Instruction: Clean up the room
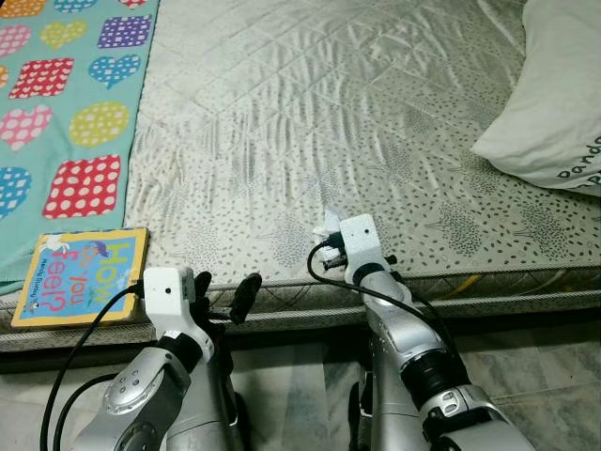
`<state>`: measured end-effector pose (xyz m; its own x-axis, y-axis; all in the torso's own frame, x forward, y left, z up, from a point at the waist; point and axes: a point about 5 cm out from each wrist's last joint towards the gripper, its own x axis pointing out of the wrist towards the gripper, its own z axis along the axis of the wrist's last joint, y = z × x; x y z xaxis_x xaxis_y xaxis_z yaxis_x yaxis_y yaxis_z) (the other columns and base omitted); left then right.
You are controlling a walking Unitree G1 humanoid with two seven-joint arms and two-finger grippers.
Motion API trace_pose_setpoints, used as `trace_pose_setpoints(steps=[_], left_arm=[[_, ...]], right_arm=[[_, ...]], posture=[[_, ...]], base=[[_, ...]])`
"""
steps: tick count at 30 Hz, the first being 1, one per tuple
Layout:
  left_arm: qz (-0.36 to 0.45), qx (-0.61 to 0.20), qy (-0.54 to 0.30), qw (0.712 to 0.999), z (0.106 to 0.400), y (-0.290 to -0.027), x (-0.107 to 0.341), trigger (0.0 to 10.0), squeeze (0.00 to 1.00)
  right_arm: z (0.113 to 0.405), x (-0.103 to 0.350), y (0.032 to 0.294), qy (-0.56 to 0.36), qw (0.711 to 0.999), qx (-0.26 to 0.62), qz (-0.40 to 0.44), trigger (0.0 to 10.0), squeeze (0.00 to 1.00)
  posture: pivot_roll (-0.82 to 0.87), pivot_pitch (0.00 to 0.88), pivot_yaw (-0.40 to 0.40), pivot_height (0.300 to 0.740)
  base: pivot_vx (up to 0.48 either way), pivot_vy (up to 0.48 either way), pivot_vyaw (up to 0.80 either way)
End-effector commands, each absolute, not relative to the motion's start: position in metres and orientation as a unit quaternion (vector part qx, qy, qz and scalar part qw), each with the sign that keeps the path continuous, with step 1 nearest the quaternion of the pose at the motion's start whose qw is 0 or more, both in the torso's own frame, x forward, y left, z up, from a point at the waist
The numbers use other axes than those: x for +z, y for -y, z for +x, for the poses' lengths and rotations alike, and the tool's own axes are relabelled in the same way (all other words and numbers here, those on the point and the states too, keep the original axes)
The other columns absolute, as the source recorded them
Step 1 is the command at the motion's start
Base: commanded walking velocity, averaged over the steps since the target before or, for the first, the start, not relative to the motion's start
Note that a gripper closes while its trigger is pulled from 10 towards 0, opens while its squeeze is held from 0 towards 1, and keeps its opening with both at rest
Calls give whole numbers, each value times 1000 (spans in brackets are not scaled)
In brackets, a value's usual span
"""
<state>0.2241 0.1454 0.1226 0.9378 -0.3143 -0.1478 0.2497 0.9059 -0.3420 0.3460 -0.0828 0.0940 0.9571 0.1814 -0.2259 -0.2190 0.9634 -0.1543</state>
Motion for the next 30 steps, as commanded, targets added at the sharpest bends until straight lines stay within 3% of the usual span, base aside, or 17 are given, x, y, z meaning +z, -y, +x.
trace_pose_setpoints(steps=[1,7,15,16,18,19,30], left_arm=[[-161,-138,-105,972,224,-148,118,10000,0],[-158,-126,-92,975,230,-152,117,10000,0],[-127,-14,-66,990,241,-177,113,10000,0],[-127,-2,-64,990,242,-181,111,10000,0],[-128,3,-64,990,242,-183,110,10000,0],[-124,4,-63,990,243,-184,108,10000,0],[-116,7,-37,993,260,-187,105,10000,0]], right_arm=[[347,97,85,-105,988,93,-71,0,0],[345,103,97,-91,991,79,-50,0,0],[323,120,122,-35,996,73,43,0,0],[317,120,129,-29,996,69,41,1608,0],[316,120,131,-29,997,68,39,1608,0],[311,118,136,-34,997,62,37,10000,0],[303,129,146,-10,995,45,89,10000,0]], posture=[[-79,189,29,562],[-103,125,48,562],[-137,20,72,562],[-141,6,75,562],[-146,0,77,562],[-151,0,80,562],[-177,0,89,562]], base=[[0,0,0],[0,0,0],[0,0,0],[0,0,0],[0,0,0],[0,0,0],[0,0,0]])
